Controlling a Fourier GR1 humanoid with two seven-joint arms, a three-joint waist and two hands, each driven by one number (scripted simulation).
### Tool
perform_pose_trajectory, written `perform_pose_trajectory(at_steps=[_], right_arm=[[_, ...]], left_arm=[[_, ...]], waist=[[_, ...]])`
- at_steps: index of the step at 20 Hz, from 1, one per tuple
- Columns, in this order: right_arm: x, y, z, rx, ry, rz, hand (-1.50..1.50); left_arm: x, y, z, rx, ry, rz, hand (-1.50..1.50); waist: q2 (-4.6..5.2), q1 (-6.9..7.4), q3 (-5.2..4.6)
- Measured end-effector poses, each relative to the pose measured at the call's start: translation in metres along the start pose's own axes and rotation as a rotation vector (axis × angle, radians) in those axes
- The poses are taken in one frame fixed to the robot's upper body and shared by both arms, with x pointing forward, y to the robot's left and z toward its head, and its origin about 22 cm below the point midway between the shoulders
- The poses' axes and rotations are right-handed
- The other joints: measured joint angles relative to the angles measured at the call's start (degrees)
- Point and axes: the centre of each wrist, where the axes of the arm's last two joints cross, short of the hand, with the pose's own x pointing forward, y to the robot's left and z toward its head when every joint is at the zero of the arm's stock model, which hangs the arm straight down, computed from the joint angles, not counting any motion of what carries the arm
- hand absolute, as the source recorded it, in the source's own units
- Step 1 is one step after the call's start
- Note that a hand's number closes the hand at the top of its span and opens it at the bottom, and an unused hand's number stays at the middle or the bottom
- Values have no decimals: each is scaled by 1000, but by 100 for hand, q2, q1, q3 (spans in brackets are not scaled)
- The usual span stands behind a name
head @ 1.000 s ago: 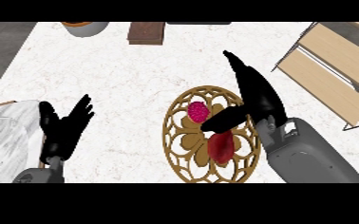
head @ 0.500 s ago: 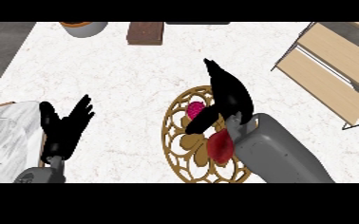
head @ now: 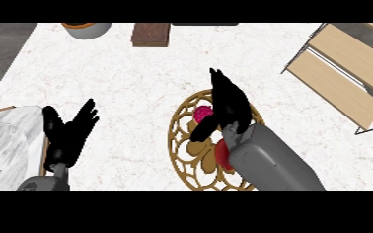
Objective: Pick the cupcake from the placemat and place it in the tiered shelf
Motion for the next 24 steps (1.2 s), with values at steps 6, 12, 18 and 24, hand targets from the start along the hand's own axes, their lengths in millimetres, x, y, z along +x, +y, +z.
perform_pose_trajectory(at_steps=[6, 12, 18, 24], right_arm=[[-2, 18, -2, -2, 30, 14, -150], [-4, 30, -16, -23, 78, 48, -150], [-12, 39, -25, -51, 107, 86, -150], [-13, 49, -30, -67, 102, 70, -150]], left_arm=[[-2, 1, 0, -4, 8, -1, 0], [2, 5, -2, -8, 4, 1, 0], [3, 9, -5, -3, -1, 3, 0], [-1, 6, 1, -4, 1, 1, 0]], waist=[[2, -6, 0], [8, 6, 0], [8, 2, 1], [9, 18, 2]])
